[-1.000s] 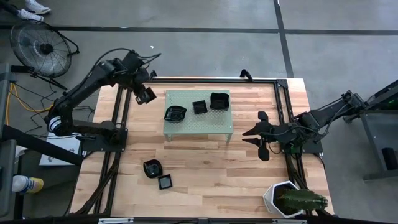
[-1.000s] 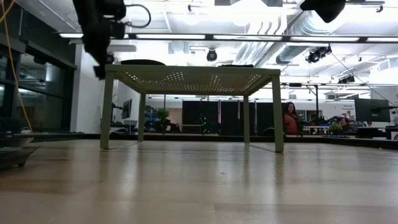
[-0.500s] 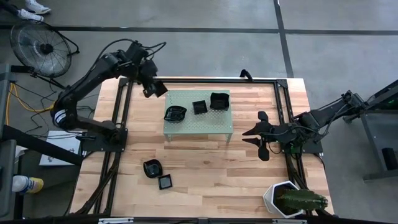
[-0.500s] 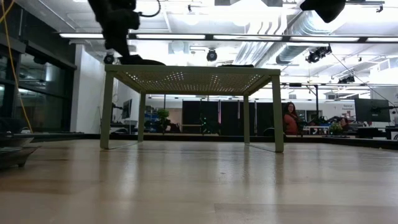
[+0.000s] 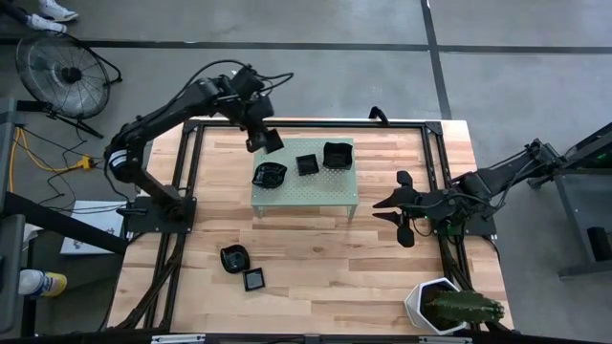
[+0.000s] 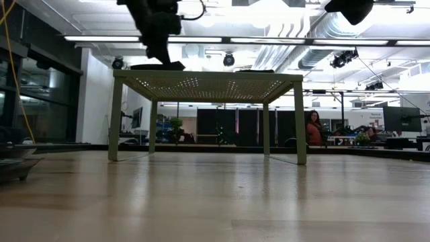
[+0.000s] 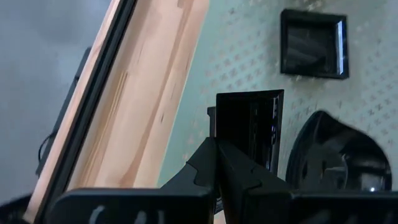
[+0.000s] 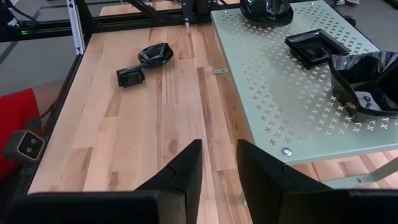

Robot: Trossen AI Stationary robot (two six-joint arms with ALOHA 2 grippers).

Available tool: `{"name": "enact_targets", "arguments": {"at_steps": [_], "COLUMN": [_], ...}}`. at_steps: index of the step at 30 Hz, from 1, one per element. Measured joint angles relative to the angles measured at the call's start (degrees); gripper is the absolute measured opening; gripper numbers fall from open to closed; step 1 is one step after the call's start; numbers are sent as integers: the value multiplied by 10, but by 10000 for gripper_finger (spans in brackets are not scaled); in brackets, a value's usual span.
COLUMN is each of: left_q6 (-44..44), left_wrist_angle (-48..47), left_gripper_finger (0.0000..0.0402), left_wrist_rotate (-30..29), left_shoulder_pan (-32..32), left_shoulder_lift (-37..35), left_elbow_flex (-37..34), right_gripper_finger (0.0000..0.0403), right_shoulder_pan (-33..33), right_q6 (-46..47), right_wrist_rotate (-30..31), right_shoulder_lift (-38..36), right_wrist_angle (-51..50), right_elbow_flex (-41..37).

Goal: Pick & Place Mini shaped plates
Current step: Stack the square plate on top of the other square plates on the shelf

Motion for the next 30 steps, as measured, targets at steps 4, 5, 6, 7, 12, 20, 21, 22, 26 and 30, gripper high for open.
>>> {"name": "enact_targets", "arguments": {"at_steps": [4, 5, 6, 7, 12, 20, 21, 22, 26, 30], "left_q6": [3, 3, 3, 2, 0, -11, -12, -12, -13, -26], "left_wrist_angle": [4, 4, 3, 4, 29, 74, 75, 75, 89, 108], "left_gripper_finger": [0, 0, 0, 0, 0, 0, 0, 0, 0, 0], "left_wrist_rotate": [0, 0, 0, 0, 29, 79, 82, 84, 103, 103], "left_shoulder_pan": [-17, -21, -26, -30, -48, -55, -54, -54, -55, -62], "left_shoulder_lift": [17, 22, 27, 31, 44, 68, 71, 74, 77, 85], "left_elbow_flex": [23, 28, 32, 37, 45, 45, 45, 44, 44, 44], "right_gripper_finger": [94, 94, 94, 94, 94, 94, 94, 94, 94, 94], "right_shoulder_pan": [0, 0, 0, 0, 0, 0, 0, 0, 0, 0], "right_q6": [0, 0, 0, 0, 0, 0, 0, 0, 0, 0], "right_wrist_rotate": [0, 0, 0, 0, 1, 2, 1, 0, 1, 2], "right_shoulder_lift": [0, 0, 0, 0, 0, 0, 0, 0, 0, 0], "right_wrist_angle": [0, 0, 0, 0, 0, 0, 0, 0, -4, -6], "right_elbow_flex": [0, 0, 0, 0, 0, 0, 0, 0, 0, 0]}}
